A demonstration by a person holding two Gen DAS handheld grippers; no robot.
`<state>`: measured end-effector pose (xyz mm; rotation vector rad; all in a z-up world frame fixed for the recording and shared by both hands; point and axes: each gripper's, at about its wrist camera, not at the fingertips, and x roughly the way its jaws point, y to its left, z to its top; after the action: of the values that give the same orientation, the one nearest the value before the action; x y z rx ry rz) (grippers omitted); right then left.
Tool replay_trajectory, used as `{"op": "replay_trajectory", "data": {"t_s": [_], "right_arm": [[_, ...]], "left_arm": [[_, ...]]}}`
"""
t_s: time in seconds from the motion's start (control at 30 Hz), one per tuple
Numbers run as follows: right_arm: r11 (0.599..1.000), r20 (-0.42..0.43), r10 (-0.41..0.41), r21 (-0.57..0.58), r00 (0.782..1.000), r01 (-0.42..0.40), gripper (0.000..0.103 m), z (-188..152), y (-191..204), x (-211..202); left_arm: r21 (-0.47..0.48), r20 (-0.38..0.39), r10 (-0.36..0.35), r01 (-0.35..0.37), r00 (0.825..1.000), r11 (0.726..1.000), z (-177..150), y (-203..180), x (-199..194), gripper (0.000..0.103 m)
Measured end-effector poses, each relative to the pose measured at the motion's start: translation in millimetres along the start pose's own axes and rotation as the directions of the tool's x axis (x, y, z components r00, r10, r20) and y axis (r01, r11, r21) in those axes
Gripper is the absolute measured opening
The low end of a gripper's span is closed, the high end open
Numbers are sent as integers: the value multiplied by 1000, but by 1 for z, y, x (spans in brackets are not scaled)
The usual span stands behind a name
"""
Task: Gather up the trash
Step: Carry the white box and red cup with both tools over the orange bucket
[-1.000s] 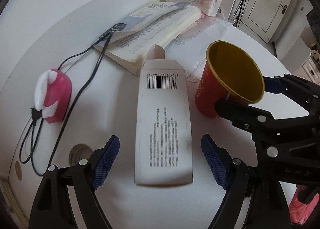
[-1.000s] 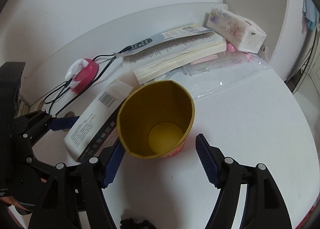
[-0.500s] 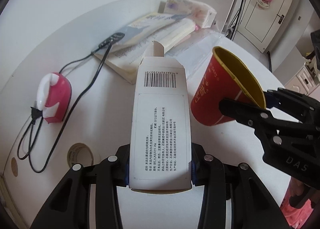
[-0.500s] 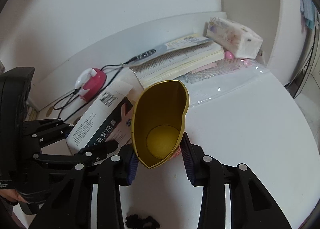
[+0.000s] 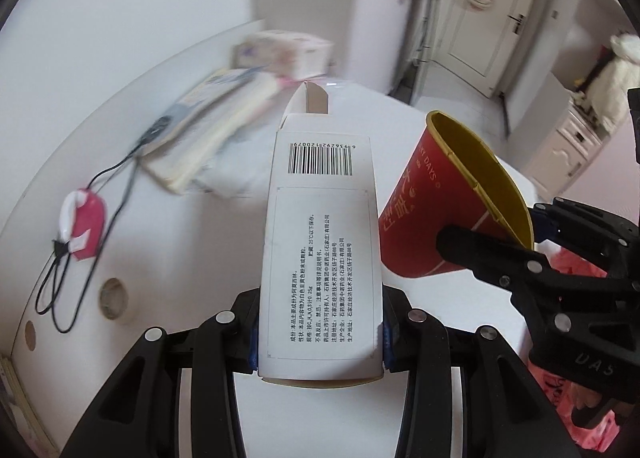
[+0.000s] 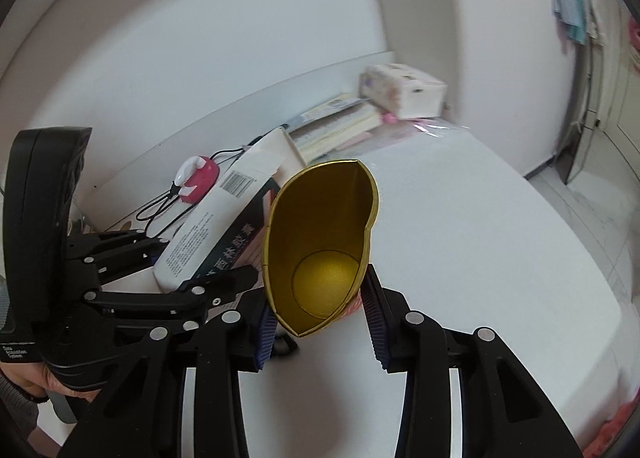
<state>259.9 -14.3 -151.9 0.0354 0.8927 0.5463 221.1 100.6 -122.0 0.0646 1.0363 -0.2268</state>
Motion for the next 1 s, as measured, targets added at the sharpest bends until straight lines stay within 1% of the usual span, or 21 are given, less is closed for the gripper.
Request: {"op": "replay_trajectory", "data": {"t_s": [0.13, 0.23, 0.3, 0.37, 0.47, 0.53, 0.6, 0.63, 0.77, 0.87, 1.0], "right_arm": [[998, 14, -40, 48, 999, 40, 39, -25, -31, -38], [992, 18, -83, 98, 996, 81, 39, -50, -60, -71], [987, 17, -104, 124, 994, 101, 39, -62, -75, -85], [979, 14, -129, 159, 992, 125, 39, -77, -94, -101], [962, 3, -168, 217, 986, 163, 39, -105, -123, -128], [953, -5, -183, 244, 983, 178, 40, -119, -136, -137], [936, -20, -205, 287, 978, 202, 40, -139, -155, -150], [931, -25, -212, 300, 977, 210, 40, -145, -161, -153], [891, -73, -241, 380, 968, 250, 40, -186, -194, -162], [859, -111, -251, 433, 962, 274, 40, -214, -214, -160], [820, -164, -251, 488, 954, 300, 40, -249, -235, -150]], "left_arm": [[63, -2, -44, 44, 999, 997, -4, -50, -3, 43], [107, -10, -77, 78, 997, 991, -9, -88, -4, 43], [131, -15, -101, 102, 995, 986, -12, -110, -3, 43], [165, -26, -126, 128, 992, 978, -15, -139, -2, 43], [204, -48, -156, 163, 987, 965, -18, -168, 7, 43], [239, -70, -178, 190, 982, 952, -20, -190, 16, 43], [267, -96, -198, 217, 975, 939, -24, -210, 25, 43], [281, -112, -208, 232, 972, 931, -27, -220, 31, 43], [319, -176, -240, 286, 955, 904, -37, -255, 56, 43], [340, -242, -244, 318, 939, 885, -50, -276, 84, 43], [355, -316, -233, 342, 920, 870, -69, -296, 116, 43]]}}
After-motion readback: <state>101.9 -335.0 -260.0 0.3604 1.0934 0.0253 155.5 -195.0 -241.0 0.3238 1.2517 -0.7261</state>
